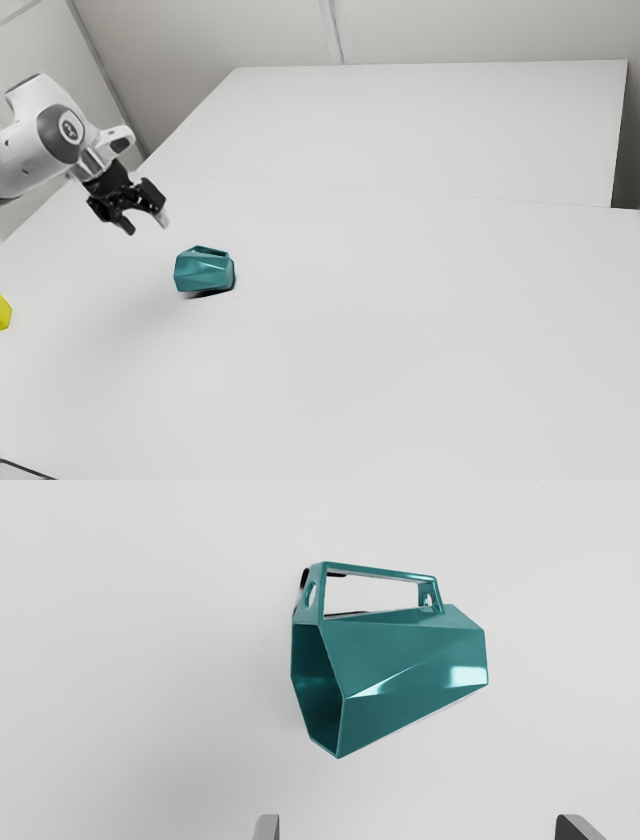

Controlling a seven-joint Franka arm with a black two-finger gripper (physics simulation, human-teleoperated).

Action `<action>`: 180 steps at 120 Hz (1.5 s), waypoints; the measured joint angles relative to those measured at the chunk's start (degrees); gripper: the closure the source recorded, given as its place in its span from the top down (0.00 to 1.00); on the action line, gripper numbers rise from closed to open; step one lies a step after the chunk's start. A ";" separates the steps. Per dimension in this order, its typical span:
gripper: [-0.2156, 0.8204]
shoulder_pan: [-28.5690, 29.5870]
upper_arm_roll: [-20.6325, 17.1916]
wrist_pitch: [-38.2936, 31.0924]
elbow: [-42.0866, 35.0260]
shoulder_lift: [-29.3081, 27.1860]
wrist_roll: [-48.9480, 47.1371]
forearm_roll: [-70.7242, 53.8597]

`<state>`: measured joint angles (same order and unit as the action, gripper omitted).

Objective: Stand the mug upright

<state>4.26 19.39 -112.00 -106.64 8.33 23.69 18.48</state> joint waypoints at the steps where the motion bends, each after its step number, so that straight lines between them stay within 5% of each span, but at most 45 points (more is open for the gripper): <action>1: 0.79 0.12 -0.01 -0.01 -0.05 0.17 0.12 0.39; 124: 0.79 7.80 -1.60 6.83 3.05 15.96 17.54 27.14; 167: 0.67 10.47 -4.09 8.60 3.45 17.53 20.90 31.14; 180: 0.51 10.58 -4.10 9.19 3.44 17.70 21.59 32.19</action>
<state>14.85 15.29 -102.81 -103.20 26.03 45.28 50.67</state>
